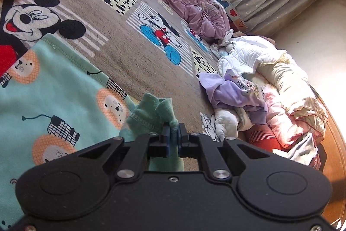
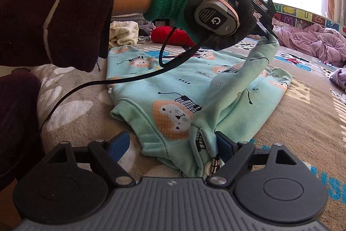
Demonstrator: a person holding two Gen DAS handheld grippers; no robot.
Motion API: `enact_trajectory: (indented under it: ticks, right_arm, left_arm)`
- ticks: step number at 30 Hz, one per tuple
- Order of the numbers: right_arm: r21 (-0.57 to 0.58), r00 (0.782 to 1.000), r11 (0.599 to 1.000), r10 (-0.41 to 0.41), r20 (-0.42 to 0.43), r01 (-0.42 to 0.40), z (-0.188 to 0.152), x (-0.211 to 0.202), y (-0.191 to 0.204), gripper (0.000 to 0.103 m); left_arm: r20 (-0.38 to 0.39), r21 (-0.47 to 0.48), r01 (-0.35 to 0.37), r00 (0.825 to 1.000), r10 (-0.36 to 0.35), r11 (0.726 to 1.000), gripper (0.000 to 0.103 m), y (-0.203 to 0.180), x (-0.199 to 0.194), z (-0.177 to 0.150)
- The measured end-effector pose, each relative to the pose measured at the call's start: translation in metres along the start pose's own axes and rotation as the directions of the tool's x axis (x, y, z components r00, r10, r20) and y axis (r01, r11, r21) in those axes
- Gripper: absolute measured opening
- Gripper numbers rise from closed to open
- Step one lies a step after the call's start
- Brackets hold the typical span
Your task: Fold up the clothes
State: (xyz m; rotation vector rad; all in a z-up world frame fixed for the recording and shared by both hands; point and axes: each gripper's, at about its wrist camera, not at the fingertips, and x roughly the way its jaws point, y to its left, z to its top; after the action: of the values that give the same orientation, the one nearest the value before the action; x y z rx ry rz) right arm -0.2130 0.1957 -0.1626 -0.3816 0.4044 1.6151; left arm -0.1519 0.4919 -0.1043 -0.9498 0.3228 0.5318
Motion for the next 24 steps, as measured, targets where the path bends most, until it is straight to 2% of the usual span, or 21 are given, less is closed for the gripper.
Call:
enact_trajectory:
  ticks: [9,15,24]
  right_arm:
    - [0.164,0.997,0.983,0.075,0.022,-0.078,0.0,-0.007,-0.021,0.086]
    - [0.121,0.999,0.992,0.044,0.007,-0.044,0.0,-0.009,-0.012,0.088]
    - [0.107,1.0,0.994,0.011,-0.022,-0.009,-0.004,-0.013,-0.008,0.089]
  left_arm:
    - [-0.024,0.074,-0.039,0.999,0.041,0.997,0.004,-0.001,0.026,-0.008]
    - [-0.022,0.15,-0.059,0.998,0.063,0.987,0.004,-0.006,0.033,-0.01]
    - [-0.026,0.195,-0.075,0.996,0.081,0.978,0.004,-0.007,0.038,-0.011]
